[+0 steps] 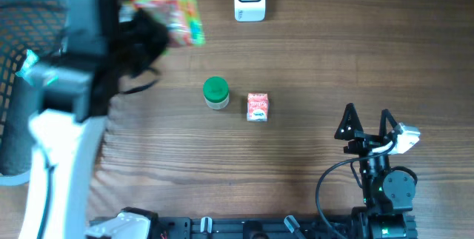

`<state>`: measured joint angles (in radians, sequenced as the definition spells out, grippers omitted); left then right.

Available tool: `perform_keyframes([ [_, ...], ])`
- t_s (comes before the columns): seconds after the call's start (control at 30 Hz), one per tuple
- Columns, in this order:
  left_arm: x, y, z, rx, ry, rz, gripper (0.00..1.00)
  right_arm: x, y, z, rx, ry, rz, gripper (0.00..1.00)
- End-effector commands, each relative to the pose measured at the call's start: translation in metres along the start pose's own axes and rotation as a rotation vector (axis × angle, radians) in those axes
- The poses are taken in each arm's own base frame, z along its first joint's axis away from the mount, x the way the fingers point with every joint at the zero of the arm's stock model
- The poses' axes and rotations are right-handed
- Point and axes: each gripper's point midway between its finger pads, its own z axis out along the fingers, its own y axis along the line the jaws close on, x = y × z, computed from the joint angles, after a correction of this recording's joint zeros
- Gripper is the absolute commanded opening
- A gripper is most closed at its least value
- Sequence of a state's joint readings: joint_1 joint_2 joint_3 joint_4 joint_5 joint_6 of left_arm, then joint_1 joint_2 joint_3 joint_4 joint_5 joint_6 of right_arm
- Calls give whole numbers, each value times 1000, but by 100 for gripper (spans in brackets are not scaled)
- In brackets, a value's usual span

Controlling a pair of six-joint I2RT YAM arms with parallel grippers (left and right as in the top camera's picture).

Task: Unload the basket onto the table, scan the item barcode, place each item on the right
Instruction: 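Grasp the Haribo candy bag in the basket with left gripper, then lay the Haribo bag on the table right of the snack pack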

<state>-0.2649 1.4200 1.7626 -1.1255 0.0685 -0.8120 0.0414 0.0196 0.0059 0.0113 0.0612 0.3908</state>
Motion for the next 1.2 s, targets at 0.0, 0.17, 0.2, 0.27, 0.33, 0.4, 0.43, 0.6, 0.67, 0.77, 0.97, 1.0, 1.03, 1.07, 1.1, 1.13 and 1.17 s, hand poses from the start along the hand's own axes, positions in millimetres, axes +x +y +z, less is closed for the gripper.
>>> perform_keyframes([
  [0.0, 70, -29, 70, -57, 171, 198, 4, -1, -1, 0, 7, -6, -14, 100],
  [0.17, 179, -36, 155, -156, 391, 378, 4, -1, -1, 0, 7, -6, -14, 100],
  [0.2, 198, -35, 169, -172, 421, 407, 4, -1, -1, 0, 7, -6, -14, 100],
  [0.27, 244, -32, 197, -191, 482, 494, 4, -1, -1, 0, 7, -6, -14, 100],
  [0.33, 267, -28, 210, -201, 509, 532, 4, -1, -1, 0, 7, -6, -14, 100],
  [0.4, 288, -23, 224, -212, 531, 560, 4, -1, -1, 0, 7, -6, -14, 100],
  [0.43, 293, -22, 229, -214, 531, 567, 4, -1, -1, 0, 7, -6, -14, 100],
  [0.6, 316, -14, 251, -230, 537, 601, 4, -1, -1, 0, 7, -6, -14, 100],
  [0.67, 315, -13, 251, -240, 521, 611, 7, -1, -1, 0, 7, -6, -14, 100],
  [0.77, 309, -12, 244, -255, 510, 616, 24, -1, -1, 0, 7, -6, -14, 100],
  [0.97, 283, -45, 207, -163, 446, 611, 87, -1, -1, 0, 7, -6, -13, 100],
  [1.0, 272, -54, 196, -133, 420, 618, 100, -1, -1, 0, 7, -6, -14, 99],
  [1.03, 259, -65, 183, -103, 381, 621, 100, -1, -1, 0, 7, -6, -13, 100],
  [1.07, 246, -73, 172, -77, 345, 623, 100, -1, -1, 0, 7, -6, -14, 100],
  [1.1, 233, -80, 160, -59, 303, 615, 100, -1, -1, 0, 7, -6, -14, 100],
  [1.13, 210, -89, 141, -32, 235, 595, 100, -1, -1, 0, 7, -6, -13, 100],
  [1.17, 190, -94, 127, -15, 182, 575, 100, -1, -1, 0, 7, -6, -14, 99],
])
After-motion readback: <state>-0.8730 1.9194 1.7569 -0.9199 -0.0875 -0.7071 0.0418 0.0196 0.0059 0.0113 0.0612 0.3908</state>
